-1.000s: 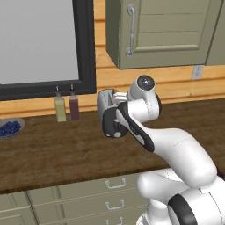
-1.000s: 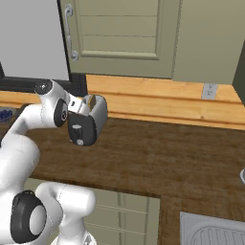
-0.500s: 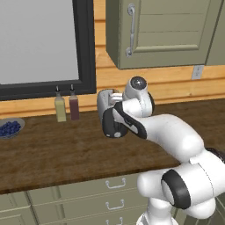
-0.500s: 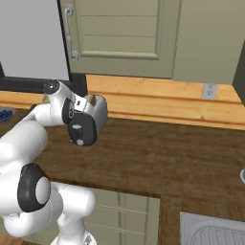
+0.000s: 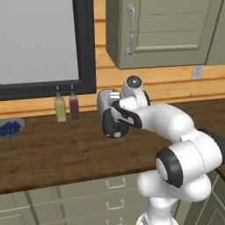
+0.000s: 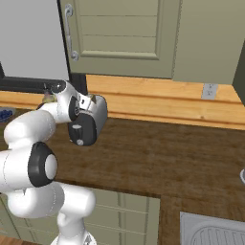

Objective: Start the toaster. Once the lever pops up, take the bread to the plate on the dining counter.

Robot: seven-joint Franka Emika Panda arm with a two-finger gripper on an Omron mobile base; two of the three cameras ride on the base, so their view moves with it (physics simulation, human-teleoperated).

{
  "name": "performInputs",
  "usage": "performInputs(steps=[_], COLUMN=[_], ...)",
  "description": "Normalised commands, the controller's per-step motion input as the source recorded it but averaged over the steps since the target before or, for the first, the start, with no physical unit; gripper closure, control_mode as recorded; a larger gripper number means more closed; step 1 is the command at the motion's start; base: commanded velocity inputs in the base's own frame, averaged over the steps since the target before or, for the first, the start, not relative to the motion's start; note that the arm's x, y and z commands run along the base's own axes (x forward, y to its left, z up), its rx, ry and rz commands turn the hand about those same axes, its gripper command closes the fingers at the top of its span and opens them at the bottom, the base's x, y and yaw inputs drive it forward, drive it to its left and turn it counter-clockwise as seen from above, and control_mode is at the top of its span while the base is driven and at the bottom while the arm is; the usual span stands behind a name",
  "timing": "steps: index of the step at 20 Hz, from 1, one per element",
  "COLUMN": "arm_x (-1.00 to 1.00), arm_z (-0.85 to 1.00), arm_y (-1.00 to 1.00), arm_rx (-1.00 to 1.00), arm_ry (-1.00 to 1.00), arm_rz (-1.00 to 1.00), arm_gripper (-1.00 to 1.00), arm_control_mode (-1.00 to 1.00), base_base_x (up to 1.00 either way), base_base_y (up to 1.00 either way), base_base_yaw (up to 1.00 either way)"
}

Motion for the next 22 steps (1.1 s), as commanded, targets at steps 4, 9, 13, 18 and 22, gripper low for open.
performInputs(steps=[4, 9, 13, 18, 22], arm_x=[0.16, 0.26, 0.35, 0.36, 0.38], arm_z=[-0.19, -0.16, -0.11, -0.07, -0.03], arm_y=[0.04, 0.02, 0.00, 0.00, 0.00], arm_rx=[0.00, 0.00, 0.00, 0.00, 0.00], arm_ry=[-0.01, 0.00, -0.01, -0.03, -0.03], arm_rz=[0.00, 0.00, 0.00, 0.00, 0.00], arm_gripper=[-1.00, -1.00, -1.00, -1.00, -1.00], arm_control_mode=[-1.00, -1.00, -1.00, -1.00, -1.00], base_base_x=[0.00, 0.00, 0.00, 0.00, 0.00], base_base_y=[0.00, 0.00, 0.00, 0.00, 0.00], base_base_yaw=[0.00, 0.00, 0.00, 0.00, 0.00])
